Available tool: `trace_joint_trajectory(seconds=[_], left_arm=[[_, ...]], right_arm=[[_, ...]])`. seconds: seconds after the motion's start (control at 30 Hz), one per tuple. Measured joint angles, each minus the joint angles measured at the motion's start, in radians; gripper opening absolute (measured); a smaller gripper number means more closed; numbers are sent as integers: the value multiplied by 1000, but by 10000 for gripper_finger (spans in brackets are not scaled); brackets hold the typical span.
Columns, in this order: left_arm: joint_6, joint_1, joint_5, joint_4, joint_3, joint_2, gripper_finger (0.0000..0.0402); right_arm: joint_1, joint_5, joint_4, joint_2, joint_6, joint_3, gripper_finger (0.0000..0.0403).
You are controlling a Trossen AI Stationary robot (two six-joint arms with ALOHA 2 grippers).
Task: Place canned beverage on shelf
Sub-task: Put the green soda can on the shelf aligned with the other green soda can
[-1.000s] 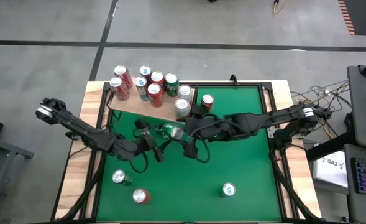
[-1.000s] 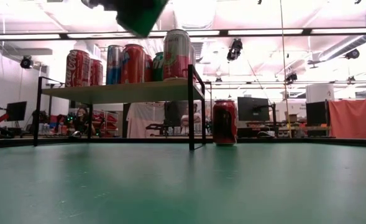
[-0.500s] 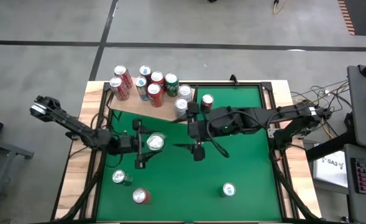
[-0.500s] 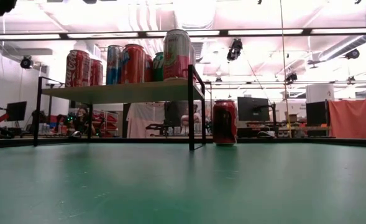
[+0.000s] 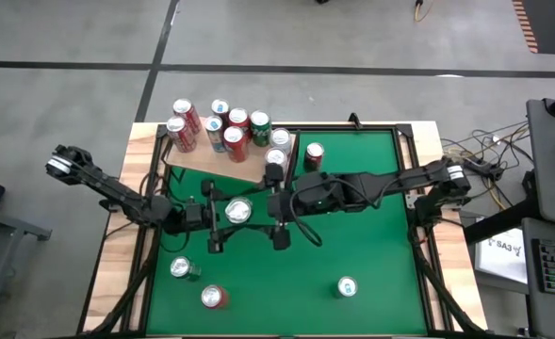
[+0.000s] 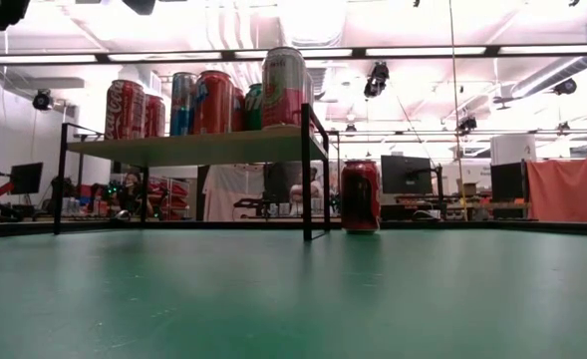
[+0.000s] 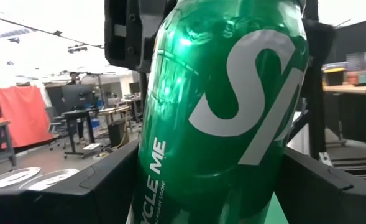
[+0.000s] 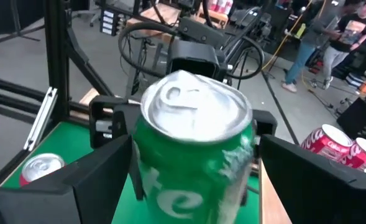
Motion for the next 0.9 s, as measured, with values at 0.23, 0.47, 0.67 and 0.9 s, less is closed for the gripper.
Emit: trace_joint_trajectory(seconds=[0.23,0.47,0.67,0.9], left_arm=[[-1,0,-16,0,0,2,295],[-10,0,-21,-3,0,2,295],[-12,0,-23,-4,0,2,321],[36,0,-30,-11,4,2,361]], right_arm=[[-1,2,62,33,-16,0,338],[-9,0,63,34,3,0,295],[-14,-4,62,34,16,0,288],[-19,6,54,36,53,-2,288]])
